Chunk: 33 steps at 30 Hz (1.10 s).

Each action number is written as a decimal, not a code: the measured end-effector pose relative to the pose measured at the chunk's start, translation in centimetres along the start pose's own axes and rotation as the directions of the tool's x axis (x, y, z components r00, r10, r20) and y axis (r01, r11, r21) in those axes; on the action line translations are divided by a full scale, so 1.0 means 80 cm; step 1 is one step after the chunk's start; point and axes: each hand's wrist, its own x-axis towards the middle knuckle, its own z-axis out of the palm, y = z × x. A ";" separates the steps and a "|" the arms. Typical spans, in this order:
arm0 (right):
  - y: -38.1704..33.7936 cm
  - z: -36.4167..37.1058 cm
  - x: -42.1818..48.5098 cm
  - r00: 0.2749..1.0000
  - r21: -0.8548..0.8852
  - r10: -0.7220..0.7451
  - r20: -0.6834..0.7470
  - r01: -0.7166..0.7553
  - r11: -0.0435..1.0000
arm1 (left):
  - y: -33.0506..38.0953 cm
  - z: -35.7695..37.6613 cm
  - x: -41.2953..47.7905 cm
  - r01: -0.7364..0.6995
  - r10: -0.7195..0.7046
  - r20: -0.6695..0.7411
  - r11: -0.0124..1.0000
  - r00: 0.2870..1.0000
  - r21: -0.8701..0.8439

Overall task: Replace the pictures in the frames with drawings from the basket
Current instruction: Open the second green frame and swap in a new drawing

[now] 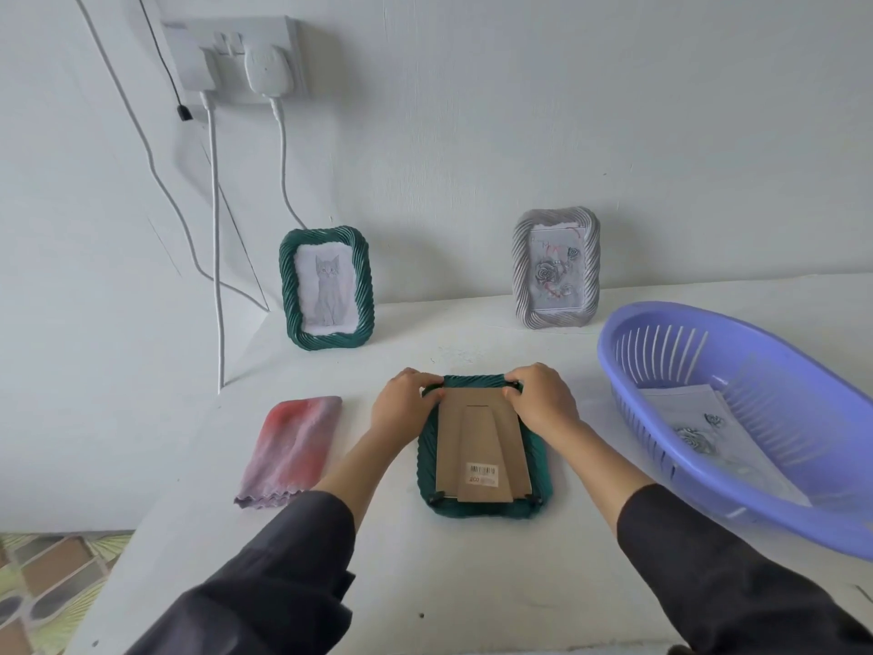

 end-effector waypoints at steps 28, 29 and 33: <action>0.004 0.005 0.005 0.998 0.119 -0.041 -0.055 0.047 0.992 | -0.005 -0.010 0.030 0.032 -0.021 0.095 0.992 0.995 -0.120; 0.004 0.004 0.004 0.998 0.117 -0.035 -0.052 0.041 0.992 | -0.005 -0.009 0.029 0.034 -0.024 0.085 0.992 0.996 -0.124; 0.003 0.007 0.004 0.998 0.106 -0.015 -0.057 0.021 0.994 | -0.003 -0.009 0.026 0.027 -0.020 0.063 0.993 0.998 -0.116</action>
